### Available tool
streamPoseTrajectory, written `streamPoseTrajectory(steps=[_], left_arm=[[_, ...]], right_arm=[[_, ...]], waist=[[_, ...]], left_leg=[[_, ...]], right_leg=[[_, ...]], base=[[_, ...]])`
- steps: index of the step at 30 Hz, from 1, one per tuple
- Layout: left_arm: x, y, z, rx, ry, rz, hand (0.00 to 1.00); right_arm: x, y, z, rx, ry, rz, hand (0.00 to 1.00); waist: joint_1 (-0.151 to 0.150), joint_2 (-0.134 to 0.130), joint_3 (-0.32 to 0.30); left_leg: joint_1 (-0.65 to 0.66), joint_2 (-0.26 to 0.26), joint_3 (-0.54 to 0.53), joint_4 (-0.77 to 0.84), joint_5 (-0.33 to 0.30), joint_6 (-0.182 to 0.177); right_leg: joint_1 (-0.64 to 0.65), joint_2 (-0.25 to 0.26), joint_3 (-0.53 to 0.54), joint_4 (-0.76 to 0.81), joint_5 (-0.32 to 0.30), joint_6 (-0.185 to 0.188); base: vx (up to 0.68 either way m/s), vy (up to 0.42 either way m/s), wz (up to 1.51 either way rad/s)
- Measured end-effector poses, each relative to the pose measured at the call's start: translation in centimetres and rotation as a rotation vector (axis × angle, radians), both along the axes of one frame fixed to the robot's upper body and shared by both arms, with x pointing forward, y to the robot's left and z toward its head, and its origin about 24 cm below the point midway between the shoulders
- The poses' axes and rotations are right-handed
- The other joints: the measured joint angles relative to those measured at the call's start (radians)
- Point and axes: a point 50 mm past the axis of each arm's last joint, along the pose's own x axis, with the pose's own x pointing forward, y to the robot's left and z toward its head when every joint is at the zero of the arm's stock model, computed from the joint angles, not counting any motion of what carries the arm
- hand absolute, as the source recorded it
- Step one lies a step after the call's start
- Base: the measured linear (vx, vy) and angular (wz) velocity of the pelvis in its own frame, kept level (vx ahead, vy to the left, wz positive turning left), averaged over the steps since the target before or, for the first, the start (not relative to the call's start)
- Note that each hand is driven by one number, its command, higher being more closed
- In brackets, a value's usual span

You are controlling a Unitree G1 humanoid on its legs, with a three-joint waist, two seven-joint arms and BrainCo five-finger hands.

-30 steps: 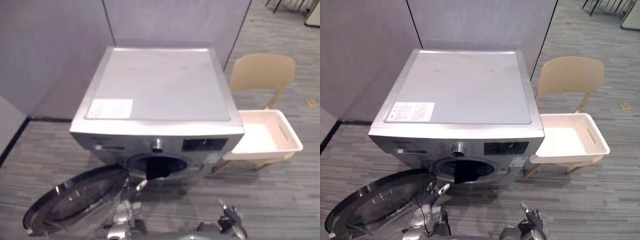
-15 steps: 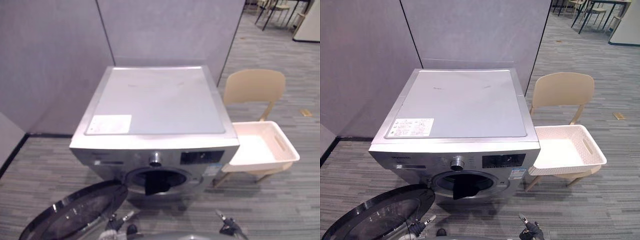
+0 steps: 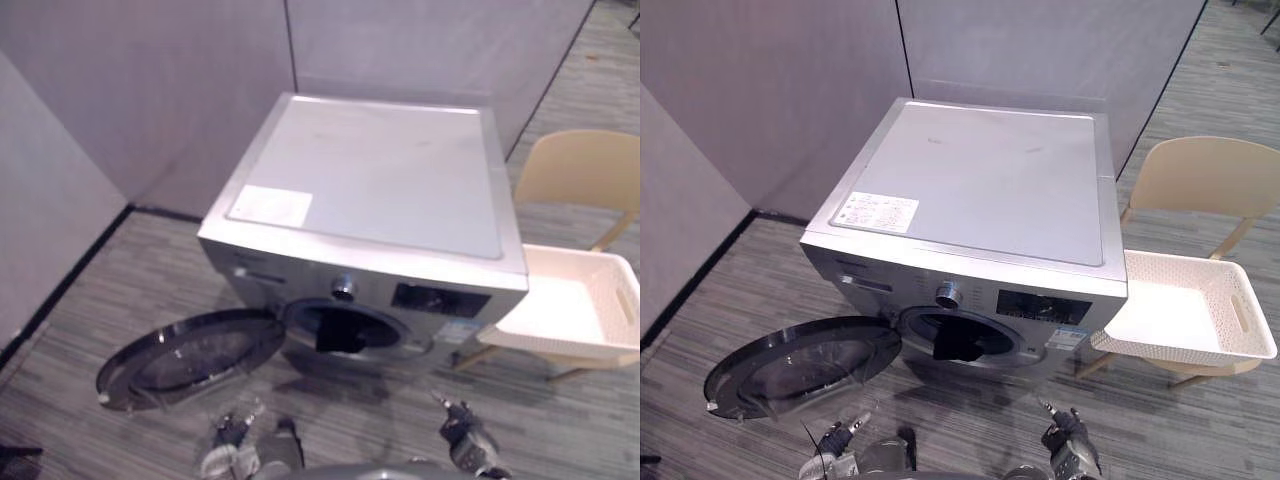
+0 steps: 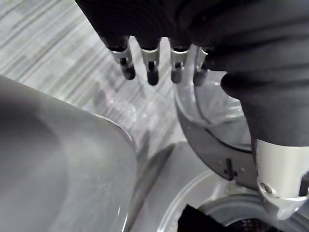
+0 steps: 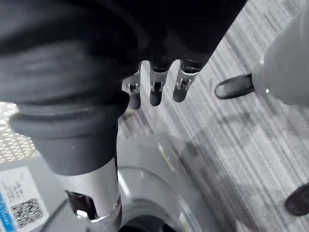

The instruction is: Pick up the laundry basket with both hands and put the clothes into the washing machine.

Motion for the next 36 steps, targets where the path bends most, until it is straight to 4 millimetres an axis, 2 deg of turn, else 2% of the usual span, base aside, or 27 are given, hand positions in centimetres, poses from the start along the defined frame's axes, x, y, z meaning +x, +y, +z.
streamPoseTrajectory(steps=[1, 2, 3, 4, 5, 8, 9, 10, 12, 16, 21, 22, 25, 27, 28, 32, 36], left_arm=[[0.0, -0.2, 0.0, -0.005, 0.001, -0.003, 0.0], [0.1, -0.2, 0.0, 0.001, 0.002, -0.022, 0.0], [0.6, 0.1, 0.2, 0.014, -0.009, -0.033, 0.0], [1.1, 0.3, 0.3, 0.022, -0.01, -0.05, 0.0], [0.9, 0.2, 0.2, 0.028, -0.006, -0.066, 0.0], [0.7, 0.1, 0.2, 0.05, 0.017, -0.149, 0.0], [0.9, -0.2, 0.2, 0.059, 0.016, -0.199, 0.0], [1.4, -0.9, 0.3, 0.057, 0.001, -0.244, 0.0], [1.9, -1.9, 0.5, 0.05, -0.029, -0.294, 0.0], [2.6, -2.8, 0.8, 0.049, -0.077, -0.356, 0.0], [2.6, -2.5, 0.9, 0.067, -0.083, -0.405, 0.0], [2.6, -2.2, 0.9, 0.077, -0.081, -0.418, 0.0], [2.6, -1.5, 0.9, 0.089, -0.07, -0.436, 0.0], [2.3, -0.9, 0.8, 0.105, -0.042, -0.449, 0.0], [2.2, -0.9, 0.7, 0.106, -0.034, -0.45, 0.0], [1.9, -0.5, 0.3, 0.102, 0.013, -0.422, 0.0], [1.8, 0.0, 0.3, 0.101, 0.02, -0.384, 0.0]], right_arm=[[0.1, -0.3, 0.1, -0.006, -0.007, -0.003, 0.0], [-0.5, -0.1, -0.2, 0.004, 0.015, -0.008, 0.0], [-0.7, 0.3, -0.3, 0.017, 0.019, -0.014, 0.0], [-0.8, 0.5, -0.4, 0.028, 0.021, -0.032, 0.0], [-1.0, 0.5, -0.5, 0.034, 0.028, -0.05, 0.0], [-2.7, 1.5, -1.2, 0.063, 0.073, -0.049, 0.0], [-3.5, 1.6, -1.4, 0.068, 0.095, -0.05, 0.0], [-3.8, 1.7, -1.5, 0.066, 0.103, -0.04, 0.0], [-3.7, 1.5, -1.5, 0.059, 0.103, -0.033, 0.0], [-3.5, 1.9, -1.4, 0.042, 0.111, 0.045, 0.0], [-2.4, 2.5, -1.2, 0.051, 0.088, 0.07, 0.0], [-2.2, 2.9, -1.2, 0.061, 0.081, 0.073, 0.0], [-2.2, 3.3, -1.3, 0.072, 0.078, 0.072, 0.0], [-3.0, 3.3, -1.5, 0.077, 0.094, 0.061, 0.0], [-3.2, 3.2, -1.5, 0.077, 0.1, 0.055, 0.0], [-3.8, 3.1, -1.7, 0.091, 0.104, 0.034, 0.0], [-4.2, 3.2, -1.9, 0.115, 0.135, 0.015, 0.0]], waist=[[-0.005, 0.01, -0.007], [-0.024, -0.012, -0.041], [-0.034, -0.031, -0.036], [-0.034, -0.05, -0.021], [-0.021, -0.047, -0.028], [-0.024, -0.06, -0.034], [-0.024, -0.049, -0.037], [-0.025, -0.045, -0.032], [-0.025, -0.035, -0.037], [-0.023, -0.046, -0.031], [-0.021, -0.069, -0.019], [-0.022, -0.076, -0.015], [-0.029, -0.094, -0.002], [-0.046, -0.11, -0.004], [-0.049, -0.112, -0.006], [-0.051, -0.107, -0.01], [-0.048, -0.116, -0.02]], left_leg=[[-0.005, -0.009, 0.022, -0.024, -0.004, -0.001], [0.063, -0.061, -0.003, -0.256, -0.006, -0.014], [0.085, -0.081, 0.0, -0.337, 0.004, -0.017], [0.084, -0.087, 0.021, -0.333, 0.007, -0.018], [0.106, -0.088, 0.016, -0.379, 0.036, -0.02], [0.216, -0.137, 0.006, -0.584, 0.149, -0.015], [0.265, -0.148, -0.004, -0.674, 0.199, -0.013], [0.275, -0.157, -0.015, -0.697, 0.214, -0.008], [0.276, -0.166, -0.017, -0.697, 0.219, -0.001], [0.271, -0.183, -0.018, -0.697, 0.221, 0.003], [0.272, -0.202, -0.007, -0.697, 0.212, 0.014], [0.274, -0.201, -0.005, -0.697, 0.211, 0.016], [0.288, -0.193, -0.019, -0.697, 0.21, 0.016], [0.292, -0.19, -0.056, -0.697, 0.21, 0.016], [0.294, -0.189, -0.064, -0.697, 0.21, 0.015], [0.302, -0.172, -0.071, -0.697, 0.215, 0.005], [0.283, -0.156, -0.066, -0.697, 0.209, -0.004]], right_leg=[[-0.001, 0.01, 0.006, -0.002, 0.0, 0.002], [-0.035, 0.011, 0.021, -0.041, -0.001, -0.01], [-0.041, -0.008, 0.015, -0.052, 0.012, -0.019], [-0.041, -0.019, 0.001, -0.056, 0.026, -0.023], [-0.053, -0.011, -0.001, -0.059, 0.041, -0.026], [-0.023, -0.022, -0.008, -0.078, 0.053, -0.05], [-0.009, -0.026, -0.019, -0.075, 0.054, -0.048], [-0.001, -0.035, -0.033, -0.072, 0.052, -0.044], [-0.001, -0.046, -0.033, -0.066, 0.051, -0.043], [-0.007, -0.061, -0.013, -0.051, 0.038, -0.018], [-0.03, -0.073, 0.053, -0.021, 0.033, -0.013], [-0.04, -0.07, 0.087, 0.004, 0.018, -0.025], [-0.049, -0.028, 0.199, 0.042, -0.035, -0.054], [-0.055, 0.01, 0.28, 0.071, -0.092, -0.051], [-0.053, 0.016, 0.294, 0.075, -0.097, -0.052], [-0.024, 0.045, 0.317, 0.024, -0.089, -0.048], [0.002, 0.072, 0.318, -0.057, -0.043, -0.036]], base=[[-0.16, 0.124, 0.29], [-0.12, 0.069, 0.56], [-0.11, 0.077, 0.63], [-0.04, 0.05, 0.26], [-0.03, 0.032, 0.14], [-0.05, 0.036, 0.22], [-0.09, 0.004, 0.33], [-0.11, 0.014, 0.29], [-0.11, 0.059, 0.12], [-0.07, 0.059, 0.12], [-0.02, 0.069, -0.03], [0.01, 0.022, -0.03], [0.0, -0.038, 0.15], [0.03, -0.085, 0.44], [0.09, -0.103, 0.33], [0.1, -0.065, -0.03], [0.12, -0.042, -0.05]])
